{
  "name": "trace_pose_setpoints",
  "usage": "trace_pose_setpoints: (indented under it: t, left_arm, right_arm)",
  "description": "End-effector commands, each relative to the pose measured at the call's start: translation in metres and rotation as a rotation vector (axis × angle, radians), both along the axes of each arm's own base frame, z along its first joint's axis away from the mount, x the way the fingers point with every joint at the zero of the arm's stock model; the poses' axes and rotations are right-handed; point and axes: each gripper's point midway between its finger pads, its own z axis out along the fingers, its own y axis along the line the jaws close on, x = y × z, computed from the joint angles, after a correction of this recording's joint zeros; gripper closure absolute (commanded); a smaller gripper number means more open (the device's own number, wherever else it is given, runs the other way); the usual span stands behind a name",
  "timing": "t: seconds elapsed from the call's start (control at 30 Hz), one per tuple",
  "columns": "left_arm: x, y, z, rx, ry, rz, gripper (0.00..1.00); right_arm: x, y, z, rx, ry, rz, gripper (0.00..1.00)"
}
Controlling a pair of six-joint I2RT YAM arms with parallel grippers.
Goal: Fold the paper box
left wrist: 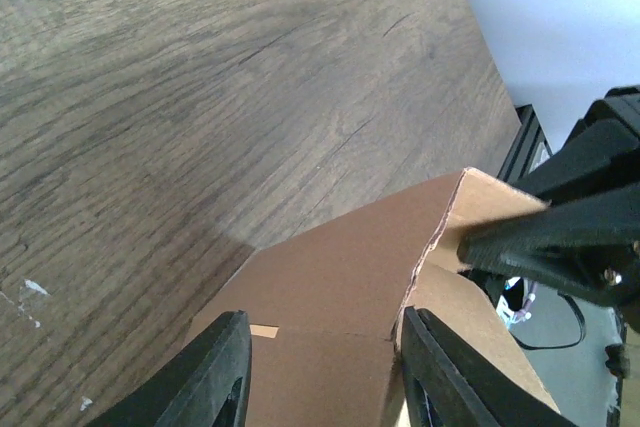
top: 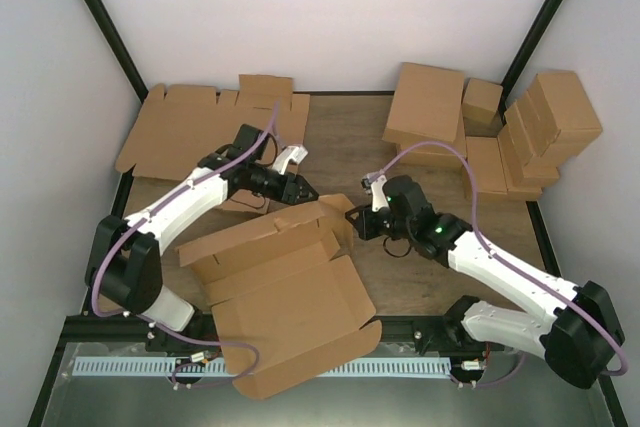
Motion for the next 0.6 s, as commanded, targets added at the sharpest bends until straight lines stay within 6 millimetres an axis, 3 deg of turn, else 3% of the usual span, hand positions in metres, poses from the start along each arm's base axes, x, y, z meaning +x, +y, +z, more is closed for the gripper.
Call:
trace_pose_setpoints:
  t: [0.0,0.2,0.4,0.57]
  left_arm:
    - [-0.014,0.002,-0.009,0.031,0.009,0.011,0.56]
    - [-0.016,0.007,-0.004,0.043,-0.022,0.043,0.49]
    - [-0.013,0.02,0.015,0.076,-0.116,0.096,0.25]
    - [-0.014,0.036,0.023,0.142,-0.19,0.127,0.15]
  right_arm:
    - [-0.005,0.024,0.025,0.045,-0.07,0.029,0.92]
    - [-0.008,0.024,0.014,0.03,-0.07,0.012,0.92]
    - [-0.006,0.019,0.015,0.007,-0.141,0.02,0.91]
    - [-0.004,0.021,0.022,-0.01,-0.213,0.058,0.9]
